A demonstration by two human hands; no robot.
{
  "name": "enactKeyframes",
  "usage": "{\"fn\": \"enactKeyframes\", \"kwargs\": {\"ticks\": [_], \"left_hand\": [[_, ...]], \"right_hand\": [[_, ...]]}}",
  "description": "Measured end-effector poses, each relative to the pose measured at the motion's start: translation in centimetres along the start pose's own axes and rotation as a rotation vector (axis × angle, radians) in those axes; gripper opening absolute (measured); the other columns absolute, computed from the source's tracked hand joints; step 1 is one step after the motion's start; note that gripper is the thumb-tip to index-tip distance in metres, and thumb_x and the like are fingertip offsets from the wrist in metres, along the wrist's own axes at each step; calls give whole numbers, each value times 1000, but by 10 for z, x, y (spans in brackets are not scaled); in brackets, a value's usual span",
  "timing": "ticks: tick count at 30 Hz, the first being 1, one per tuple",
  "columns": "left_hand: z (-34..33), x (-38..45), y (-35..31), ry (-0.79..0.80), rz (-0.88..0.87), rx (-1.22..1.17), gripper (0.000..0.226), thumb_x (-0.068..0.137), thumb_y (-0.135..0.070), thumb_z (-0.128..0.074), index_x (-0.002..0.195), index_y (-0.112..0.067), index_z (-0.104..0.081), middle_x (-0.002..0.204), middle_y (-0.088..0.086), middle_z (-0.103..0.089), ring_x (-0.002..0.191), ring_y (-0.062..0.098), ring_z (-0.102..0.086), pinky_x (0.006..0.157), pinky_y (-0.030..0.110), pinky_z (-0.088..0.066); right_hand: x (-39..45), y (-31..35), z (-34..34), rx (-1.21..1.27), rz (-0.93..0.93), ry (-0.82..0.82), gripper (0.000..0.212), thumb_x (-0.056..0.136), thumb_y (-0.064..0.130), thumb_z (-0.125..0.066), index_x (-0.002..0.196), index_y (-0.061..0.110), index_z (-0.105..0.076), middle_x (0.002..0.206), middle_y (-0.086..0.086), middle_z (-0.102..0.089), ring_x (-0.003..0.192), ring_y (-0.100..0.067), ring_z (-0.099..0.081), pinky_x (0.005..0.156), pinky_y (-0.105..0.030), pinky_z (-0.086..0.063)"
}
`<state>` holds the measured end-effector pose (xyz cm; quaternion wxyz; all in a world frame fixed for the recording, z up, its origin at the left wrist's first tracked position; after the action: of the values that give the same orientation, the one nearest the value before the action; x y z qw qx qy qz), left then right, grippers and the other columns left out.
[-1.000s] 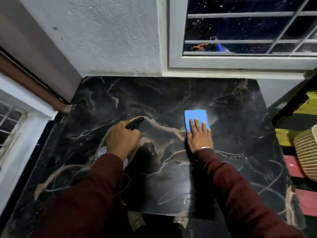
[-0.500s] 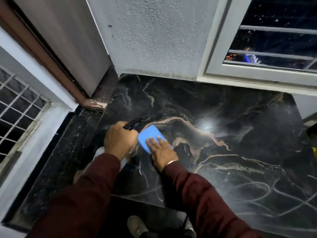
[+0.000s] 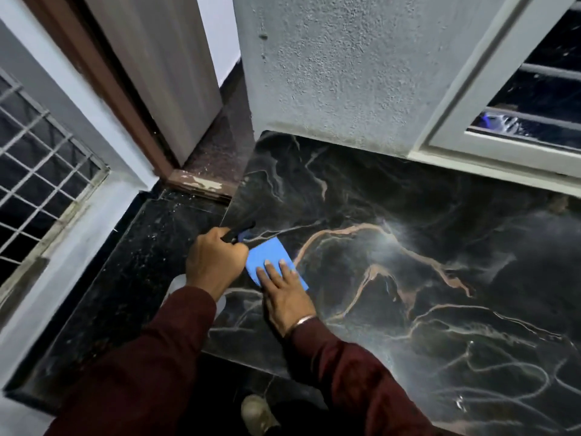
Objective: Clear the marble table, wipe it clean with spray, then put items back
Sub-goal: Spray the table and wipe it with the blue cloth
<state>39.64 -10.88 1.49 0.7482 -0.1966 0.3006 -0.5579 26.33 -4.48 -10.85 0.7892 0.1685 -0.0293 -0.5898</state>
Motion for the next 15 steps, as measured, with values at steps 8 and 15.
{"fn": "enactKeyframes", "kwargs": {"ticks": [8, 15], "left_hand": [[27, 32, 37, -79, 64, 26, 18, 77, -18, -60, 59, -14, -56, 62, 6, -58, 68, 34, -58, 60, 33, -39], [31, 33, 44, -135, 141, 0, 16, 78, -20, -61, 68, -8, -64, 65, 12, -62, 70, 37, -61, 59, 33, -40]], "right_hand": [[105, -138, 69, -1, -563, -177, 57, 97, 27, -34, 150, 11, -20, 157, -10, -20, 142, -41, -16, 113, -49, -16], [36, 69, -16, -67, 418, 143, 57, 87, 28, -35, 143, 18, -41, 146, -6, -44, 135, -35, -39, 111, -47, -30]]}}
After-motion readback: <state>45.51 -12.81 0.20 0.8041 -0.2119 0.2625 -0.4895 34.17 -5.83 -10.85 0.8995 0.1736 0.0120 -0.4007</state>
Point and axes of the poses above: each hand's wrist, its own x-axis towards the middle knuckle, its own z-axis out of the back of the hand, y = z × x, the point moved 8 cm from there along x, towards the middle knuckle
